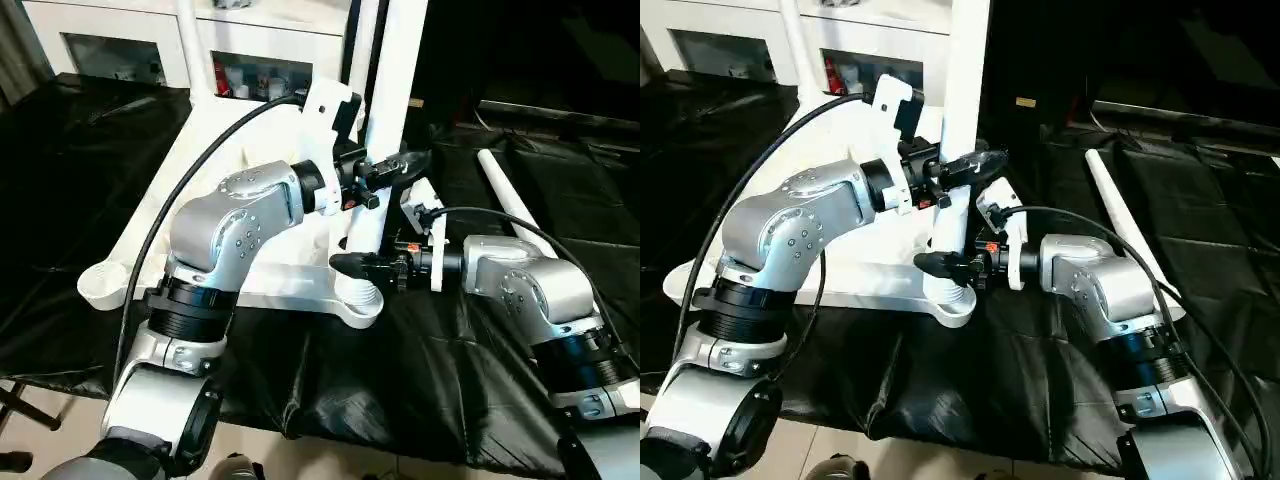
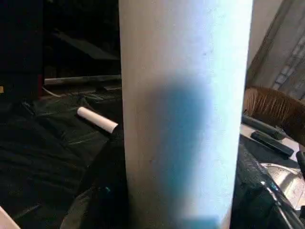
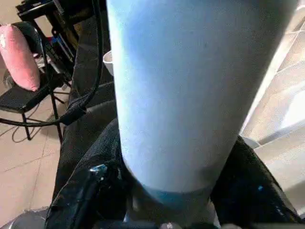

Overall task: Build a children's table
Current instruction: Pick table leg

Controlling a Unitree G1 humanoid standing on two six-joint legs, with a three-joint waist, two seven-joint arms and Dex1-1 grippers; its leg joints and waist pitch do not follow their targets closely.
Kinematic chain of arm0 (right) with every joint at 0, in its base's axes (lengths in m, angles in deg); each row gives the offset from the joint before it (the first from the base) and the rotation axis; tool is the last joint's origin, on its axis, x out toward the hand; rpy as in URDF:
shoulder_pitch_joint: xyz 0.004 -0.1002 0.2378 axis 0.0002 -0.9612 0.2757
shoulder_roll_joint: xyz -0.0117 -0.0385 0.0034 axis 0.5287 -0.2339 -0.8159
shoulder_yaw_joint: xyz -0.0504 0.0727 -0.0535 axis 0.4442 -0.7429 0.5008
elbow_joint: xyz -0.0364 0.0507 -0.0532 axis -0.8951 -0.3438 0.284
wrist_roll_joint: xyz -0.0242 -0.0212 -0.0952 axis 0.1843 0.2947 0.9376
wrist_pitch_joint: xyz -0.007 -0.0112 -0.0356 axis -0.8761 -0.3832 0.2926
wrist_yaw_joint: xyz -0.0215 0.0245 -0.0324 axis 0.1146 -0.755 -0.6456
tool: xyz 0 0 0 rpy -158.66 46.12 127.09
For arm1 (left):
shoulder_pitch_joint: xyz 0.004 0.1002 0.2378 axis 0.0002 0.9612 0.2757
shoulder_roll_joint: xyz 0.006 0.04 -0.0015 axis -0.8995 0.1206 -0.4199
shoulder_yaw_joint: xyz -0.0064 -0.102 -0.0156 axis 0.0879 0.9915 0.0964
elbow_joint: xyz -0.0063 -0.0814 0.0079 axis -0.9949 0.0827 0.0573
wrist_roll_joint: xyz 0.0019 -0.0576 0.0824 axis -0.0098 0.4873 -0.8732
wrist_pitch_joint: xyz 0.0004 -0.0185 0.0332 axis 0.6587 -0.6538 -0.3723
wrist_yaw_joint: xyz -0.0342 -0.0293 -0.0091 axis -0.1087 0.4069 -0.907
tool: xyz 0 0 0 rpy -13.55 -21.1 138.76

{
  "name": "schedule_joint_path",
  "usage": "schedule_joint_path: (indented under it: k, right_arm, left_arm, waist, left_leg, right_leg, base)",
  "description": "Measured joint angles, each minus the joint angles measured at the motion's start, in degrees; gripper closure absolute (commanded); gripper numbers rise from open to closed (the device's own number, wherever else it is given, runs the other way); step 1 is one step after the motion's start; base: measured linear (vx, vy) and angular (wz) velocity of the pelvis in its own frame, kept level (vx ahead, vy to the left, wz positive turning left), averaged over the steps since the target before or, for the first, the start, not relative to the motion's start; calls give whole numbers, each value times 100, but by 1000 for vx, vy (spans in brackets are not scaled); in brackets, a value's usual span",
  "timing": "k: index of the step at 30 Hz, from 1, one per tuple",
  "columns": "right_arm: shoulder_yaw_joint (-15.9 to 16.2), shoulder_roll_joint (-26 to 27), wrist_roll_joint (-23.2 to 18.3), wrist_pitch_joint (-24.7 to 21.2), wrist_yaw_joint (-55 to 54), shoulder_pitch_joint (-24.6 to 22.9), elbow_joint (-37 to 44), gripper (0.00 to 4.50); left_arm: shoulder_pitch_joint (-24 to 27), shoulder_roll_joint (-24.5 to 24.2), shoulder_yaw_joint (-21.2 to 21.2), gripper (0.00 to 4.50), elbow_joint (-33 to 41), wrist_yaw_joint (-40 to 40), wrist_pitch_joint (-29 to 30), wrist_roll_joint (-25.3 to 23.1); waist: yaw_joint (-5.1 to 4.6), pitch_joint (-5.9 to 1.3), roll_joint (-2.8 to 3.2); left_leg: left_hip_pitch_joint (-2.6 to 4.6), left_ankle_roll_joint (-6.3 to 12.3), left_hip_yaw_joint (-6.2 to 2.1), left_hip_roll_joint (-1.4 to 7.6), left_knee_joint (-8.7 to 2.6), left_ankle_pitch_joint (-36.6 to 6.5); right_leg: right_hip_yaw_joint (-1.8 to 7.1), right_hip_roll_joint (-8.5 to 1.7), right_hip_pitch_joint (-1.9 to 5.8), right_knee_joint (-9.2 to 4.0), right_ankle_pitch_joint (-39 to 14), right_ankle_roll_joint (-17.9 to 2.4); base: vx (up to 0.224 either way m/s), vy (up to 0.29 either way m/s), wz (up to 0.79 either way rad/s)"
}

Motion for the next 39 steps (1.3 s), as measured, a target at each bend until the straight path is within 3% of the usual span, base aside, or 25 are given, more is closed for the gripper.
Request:
schedule_joint_path:
  k: [7, 9, 12, 16, 24, 29, 31, 34, 36, 37, 39]
  right_arm:
    - [0, 82, 1, 16, -19, -7, -40, 259]
    - [-16, 109, -1, 36, -51, -33, -38, 259]
    - [-63, 219, -3, 135, -224, -113, -32, 259]
    - [-198, 380, -5, 296, -435, -214, -81, 259]
    - [-552, 677, -6, 560, -1003, -242, -196, 259]
    - [-875, 972, 82, 1163, -1599, -250, -358, 259]
    - [-944, 1006, 258, 1512, -1934, -296, -358, 259]
    - [-983, 890, 410, 1611, -2065, -606, -293, 259]
    - [-1007, 819, 461, 1526, -2064, -739, -298, 259]
    - [-1007, 850, 452, 1488, -2055, -773, -288, 259]
    - [-992, 869, 445, 1473, -2047, -808, -242, 259]
  left_arm:
    - [0, -59, -17, 266, 1, 66, 30, -2]
    - [1, -53, -29, 196, 0, 67, 16, -12]
    - [1, 7, 17, 193, 0, 79, -27, 4]
    - [1, 206, 251, 150, 50, 53, -356, 65]
    - [-31, 469, 704, 148, 283, -144, -601, 455]
    - [-481, 725, 1323, 148, 270, -601, -1202, 685]
    - [-483, 490, 1415, 148, 243, -563, -1458, 635]
    - [155, -602, 839, 148, 313, 289, -1693, -14]
    - [608, -970, 581, 148, 234, 675, -1730, -347]
    - [895, -1238, 250, 148, 224, 1048, -1791, -505]
    - [1155, -1397, -153, 148, 217, 1488, -1843, -644]
  waist:
    - [1, 0, 0]
    - [5, 0, 0]
    - [4, 0, 0]
    - [4, 0, 0]
    - [-2, -1, 2]
    - [-4, -2, 3]
    - [-13, -3, 4]
    - [-32, -13, 8]
    - [-20, -7, -1]
    - [-22, -8, 0]
    - [-6, -7, 0]
  left_leg:
    - [0, 0, 0, 0, 1, 0]
    - [0, 0, 0, 0, 1, 0]
    - [0, 0, 0, 0, 1, 0]
    - [0, 0, 0, 0, 2, 0]
    - [1, 0, 0, 0, 2, 0]
    - [1, 0, 0, 0, 1, 0]
    - [6, 0, 0, 0, -1, 0]
    - [36, -1, 0, 1, -11, 0]
    - [18, -3, -1, 2, -10, 1]
    - [15, -2, 0, 1, -9, 0]
    - [4, -2, 1, -1, -8, 0]
  right_leg:
    - [0, 0, 0, 1, 1, -1]
    - [0, 0, 0, 1, 1, -1]
    - [0, 0, 0, 1, 1, -1]
    - [0, 0, 0, 0, 1, -2]
    - [-1, 0, 0, 2, 3, -5]
    - [-1, 0, 0, 1, 4, -7]
    - [1, 0, 1, 0, 4, -5]
    - [10, 8, 10, 1, -5, 9]
    - [7, 8, 1, 0, -6, 10]
    - [8, 7, 0, -3, -6, 10]
    - [8, 5, -3, -5, -6, 9]
  base:
    - [0, 0, 0]
    - [0, 0, 0]
    - [0, 0, 0]
    - [0, 0, 0]
    - [0, 0, 0]
    - [0, 0, 0]
    - [0, 0, 0]
    - [0, 0, 0]
    - [0, 0, 0]
    - [0, 0, 0]
    - [0, 0, 0]
